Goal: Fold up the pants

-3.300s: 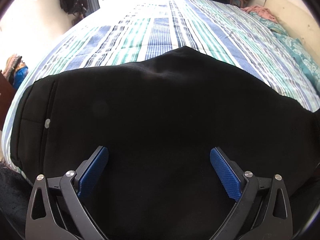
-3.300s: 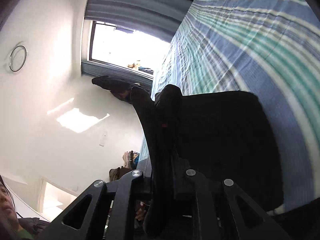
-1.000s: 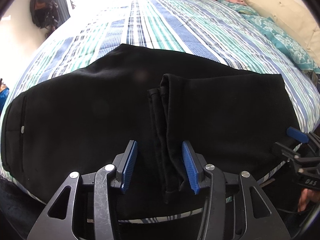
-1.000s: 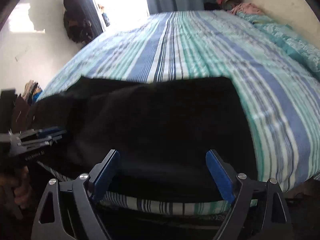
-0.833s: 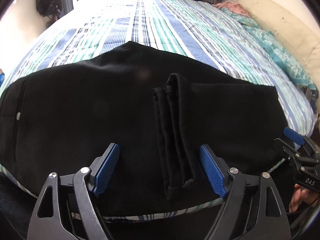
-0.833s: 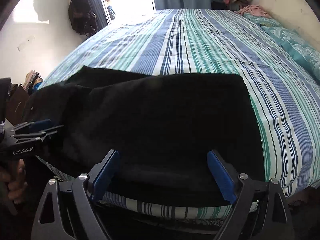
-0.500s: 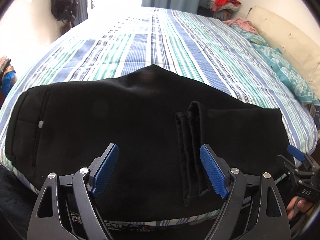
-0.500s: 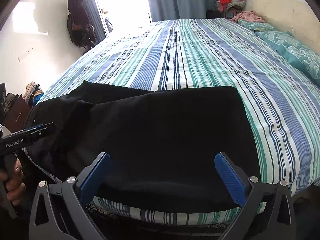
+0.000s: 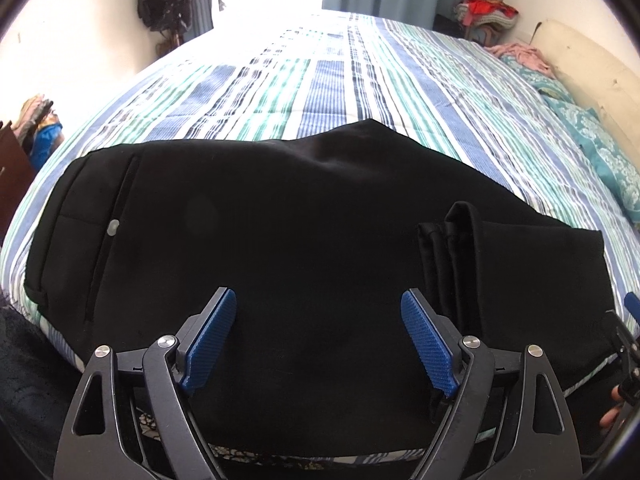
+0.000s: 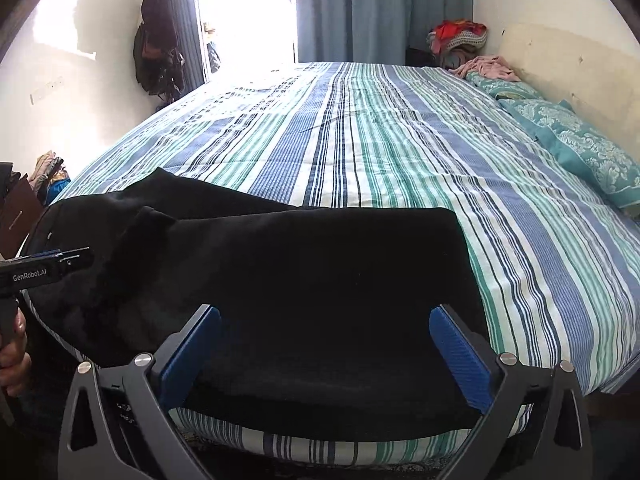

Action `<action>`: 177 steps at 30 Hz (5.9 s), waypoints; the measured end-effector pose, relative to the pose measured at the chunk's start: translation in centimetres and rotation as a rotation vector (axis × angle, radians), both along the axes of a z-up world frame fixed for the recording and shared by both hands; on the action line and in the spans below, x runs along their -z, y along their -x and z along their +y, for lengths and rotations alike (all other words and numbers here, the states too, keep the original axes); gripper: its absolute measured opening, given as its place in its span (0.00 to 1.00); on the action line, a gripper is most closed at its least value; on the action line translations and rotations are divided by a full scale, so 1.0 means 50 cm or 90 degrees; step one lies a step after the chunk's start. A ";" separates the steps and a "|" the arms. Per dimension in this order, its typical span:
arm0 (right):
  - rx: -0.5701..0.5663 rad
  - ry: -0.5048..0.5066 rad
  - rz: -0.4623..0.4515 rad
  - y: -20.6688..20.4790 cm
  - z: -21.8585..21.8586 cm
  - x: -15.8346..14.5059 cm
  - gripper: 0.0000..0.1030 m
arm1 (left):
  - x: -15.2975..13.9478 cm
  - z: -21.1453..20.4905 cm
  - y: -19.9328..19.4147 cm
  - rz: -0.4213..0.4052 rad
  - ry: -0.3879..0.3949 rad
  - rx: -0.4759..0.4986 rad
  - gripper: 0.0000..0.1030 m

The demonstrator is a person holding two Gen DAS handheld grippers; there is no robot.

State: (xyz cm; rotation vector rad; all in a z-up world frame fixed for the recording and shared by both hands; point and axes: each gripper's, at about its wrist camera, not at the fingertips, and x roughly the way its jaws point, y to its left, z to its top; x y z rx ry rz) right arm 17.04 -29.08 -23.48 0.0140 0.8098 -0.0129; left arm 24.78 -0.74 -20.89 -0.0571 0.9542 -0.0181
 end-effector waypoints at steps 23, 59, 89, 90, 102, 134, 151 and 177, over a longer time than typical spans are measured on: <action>-0.050 0.044 0.053 -0.003 0.049 0.038 1.00 | 0.038 -0.024 0.000 0.025 -0.061 0.021 1.00; -0.030 0.017 0.095 -0.018 0.045 0.091 1.00 | 0.044 -0.028 0.004 0.038 -0.076 0.030 1.00; -0.021 0.020 0.096 -0.031 0.048 0.091 1.00 | 0.008 0.447 -0.060 0.209 0.204 -0.101 0.20; -0.020 0.021 0.097 -0.033 0.048 0.091 1.00 | -0.009 0.455 -0.056 0.202 0.229 -0.105 0.18; -0.021 0.016 0.106 -0.033 0.048 0.089 1.00 | -0.271 0.125 -0.029 0.101 0.365 0.113 0.15; -0.361 -0.261 0.086 -0.081 0.054 -0.005 0.96 | -0.042 0.167 0.043 0.081 0.189 -0.053 0.66; -0.401 -0.360 0.279 -0.191 0.066 0.098 0.90 | 0.001 0.182 0.033 0.104 0.174 -0.065 0.66; -0.198 -0.551 0.087 -0.075 -0.188 -0.127 0.14 | -0.032 0.159 0.052 0.080 0.177 -0.038 0.66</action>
